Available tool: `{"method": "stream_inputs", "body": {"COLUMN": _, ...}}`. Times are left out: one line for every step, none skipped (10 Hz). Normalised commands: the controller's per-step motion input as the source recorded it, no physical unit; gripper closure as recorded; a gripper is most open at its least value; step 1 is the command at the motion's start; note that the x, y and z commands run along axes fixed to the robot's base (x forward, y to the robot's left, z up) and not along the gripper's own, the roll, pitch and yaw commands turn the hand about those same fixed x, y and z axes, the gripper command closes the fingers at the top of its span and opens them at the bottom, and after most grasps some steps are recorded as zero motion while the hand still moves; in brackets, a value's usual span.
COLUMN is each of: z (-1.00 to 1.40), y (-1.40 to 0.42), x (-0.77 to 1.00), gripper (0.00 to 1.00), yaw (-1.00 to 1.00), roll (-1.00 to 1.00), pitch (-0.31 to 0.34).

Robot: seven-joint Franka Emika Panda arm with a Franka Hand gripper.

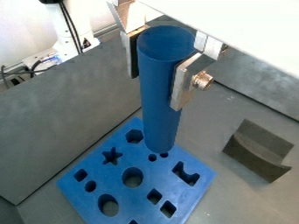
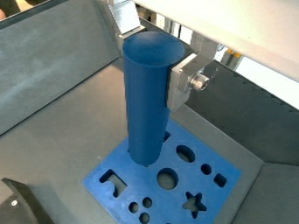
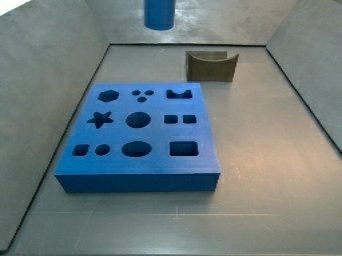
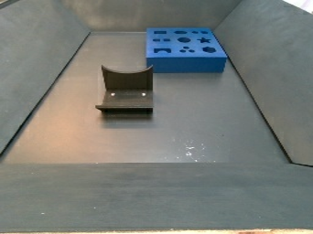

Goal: Pick up the round object. Move up. Place the round object on the fixture. Regrasp the round object. Move to above the board. Insert the round object.
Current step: Insert the round object.

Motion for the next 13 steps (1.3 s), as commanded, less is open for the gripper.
{"method": "stream_inputs", "body": {"z": -0.59, "y": 0.01, "x": 0.04, "gripper": 1.00, "yaw": 0.00, "roll": -0.25, "pitch": -0.141}}
{"method": "stream_inputs", "body": {"z": -0.54, "y": 0.00, "x": 0.05, "gripper": 1.00, "yaw": 0.00, "roll": -0.21, "pitch": -0.113}}
{"method": "stream_inputs", "body": {"z": -0.43, "y": 0.00, "x": 0.00, "gripper": 1.00, "yaw": 0.00, "roll": -0.15, "pitch": -0.099}}
{"method": "stream_inputs", "body": {"z": -0.23, "y": 0.00, "x": 0.00, "gripper": 1.00, "yaw": 0.00, "roll": -0.12, "pitch": -0.099}}
{"method": "stream_inputs", "body": {"z": -0.02, "y": 0.00, "x": 0.00, "gripper": 1.00, "yaw": 0.00, "roll": 0.00, "pitch": -0.003}}
{"method": "stream_inputs", "body": {"z": -0.51, "y": 0.00, "x": -0.03, "gripper": 1.00, "yaw": 0.00, "roll": -0.22, "pitch": -0.237}}
{"method": "stream_inputs", "body": {"z": -0.55, "y": 0.00, "x": -0.25, "gripper": 1.00, "yaw": 0.00, "roll": -0.19, "pitch": -0.243}}
{"method": "stream_inputs", "body": {"z": -0.67, "y": 0.00, "x": -0.62, "gripper": 1.00, "yaw": -0.07, "roll": -0.13, "pitch": -0.247}}
{"method": "stream_inputs", "body": {"z": -0.77, "y": 0.00, "x": -0.81, "gripper": 1.00, "yaw": -0.09, "roll": -0.09, "pitch": -0.217}}
{"method": "stream_inputs", "body": {"z": -0.74, "y": 0.00, "x": -0.75, "gripper": 1.00, "yaw": -0.06, "roll": -0.07, "pitch": -0.241}}
{"method": "stream_inputs", "body": {"z": -0.73, "y": -0.02, "x": -0.39, "gripper": 1.00, "yaw": 0.00, "roll": -0.05, "pitch": -0.260}}
{"method": "stream_inputs", "body": {"z": -0.43, "y": -0.10, "x": -0.02, "gripper": 1.00, "yaw": 0.00, "roll": -0.02, "pitch": -0.123}}
{"method": "stream_inputs", "body": {"z": -0.39, "y": -0.13, "x": 0.00, "gripper": 1.00, "yaw": 0.00, "roll": -0.06, "pitch": -0.074}}
